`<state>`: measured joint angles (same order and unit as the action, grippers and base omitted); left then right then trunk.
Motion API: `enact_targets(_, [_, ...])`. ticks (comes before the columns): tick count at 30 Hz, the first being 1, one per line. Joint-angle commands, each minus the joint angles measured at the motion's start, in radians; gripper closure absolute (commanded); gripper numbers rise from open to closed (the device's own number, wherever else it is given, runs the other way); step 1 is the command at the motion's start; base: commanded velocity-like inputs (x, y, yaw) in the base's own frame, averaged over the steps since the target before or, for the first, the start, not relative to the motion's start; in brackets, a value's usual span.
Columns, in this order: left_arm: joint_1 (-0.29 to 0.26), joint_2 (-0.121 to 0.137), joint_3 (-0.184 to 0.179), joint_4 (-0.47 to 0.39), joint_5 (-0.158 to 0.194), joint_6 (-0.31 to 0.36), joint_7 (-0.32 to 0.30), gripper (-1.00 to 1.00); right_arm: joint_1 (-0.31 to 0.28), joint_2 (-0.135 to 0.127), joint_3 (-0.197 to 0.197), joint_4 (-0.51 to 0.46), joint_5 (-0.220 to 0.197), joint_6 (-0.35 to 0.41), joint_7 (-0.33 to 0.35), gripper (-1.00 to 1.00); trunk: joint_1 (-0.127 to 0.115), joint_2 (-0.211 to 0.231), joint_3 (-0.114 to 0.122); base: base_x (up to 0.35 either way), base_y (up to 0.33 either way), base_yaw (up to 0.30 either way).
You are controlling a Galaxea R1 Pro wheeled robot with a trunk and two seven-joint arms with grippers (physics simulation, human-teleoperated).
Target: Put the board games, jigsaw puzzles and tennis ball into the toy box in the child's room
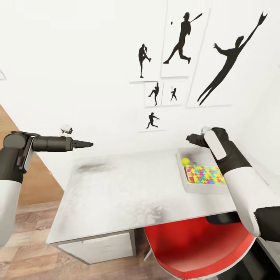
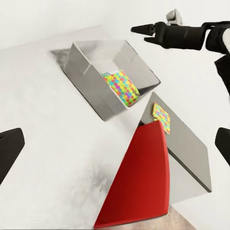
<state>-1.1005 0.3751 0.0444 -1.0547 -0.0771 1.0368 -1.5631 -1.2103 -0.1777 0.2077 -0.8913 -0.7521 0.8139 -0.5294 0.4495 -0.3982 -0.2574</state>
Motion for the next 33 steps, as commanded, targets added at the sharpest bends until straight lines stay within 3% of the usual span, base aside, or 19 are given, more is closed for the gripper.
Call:
enact_targets(1, [-0.001,0.004,0.001,-0.001,-0.008,0.01,-0.008,-1.0,-0.001,-0.001,0.004,-0.018,-0.01,0.011,-0.012,-1.0,0.0,-0.002,0.0,-0.152,0.0,0.0])
enact_targets(6, [0.0,0.04,0.0,0.001,-0.007,0.01,-0.008,-1.0,-0.002,-0.003,0.0,-0.117,-0.013,0.058,-0.036,-1.0,0.0,-0.002,0.008,-0.107,0.0,0.0])
enact_targets(11, [0.003,0.078,0.0,0.016,-0.007,0.01,-0.008,-1.0,0.009,-0.003,-0.007,-0.14,-0.018,0.096,-0.041,-1.0,0.0,-0.002,0.016,-0.018,0.0,0.0])
enact_targets(18, [0.005,0.135,0.0,0.108,-0.005,0.01,-0.008,-1.0,0.078,-0.002,-0.026,-0.224,-0.026,0.133,-0.04,-1.0,0.0,-0.002,0.028,-0.002,0.0,0.0])
enact_targets(23, [0.009,0.176,0.0,0.164,-0.004,0.007,-0.008,-1.0,0.193,-0.002,-0.107,-0.349,-0.027,0.184,-0.04,-1.0,0.0,-0.002,0.036,0.0,0.0,0.0])
enact_targets(28, [0.016,0.198,0.0,0.18,-0.003,0.006,-0.008,-1.0,0.318,-0.001,-0.191,-0.502,-0.028,0.216,-0.04,-1.0,0.0,-0.002,0.044,0.0,0.0,0.0])
enact_targets(33, [0.042,0.216,0.001,0.205,-0.001,0.006,-0.008,-1.0,0.451,0.005,-0.226,-0.624,-0.029,0.224,-0.037,-1.0,0.0,-0.002,0.052,0.0,0.0,0.0])
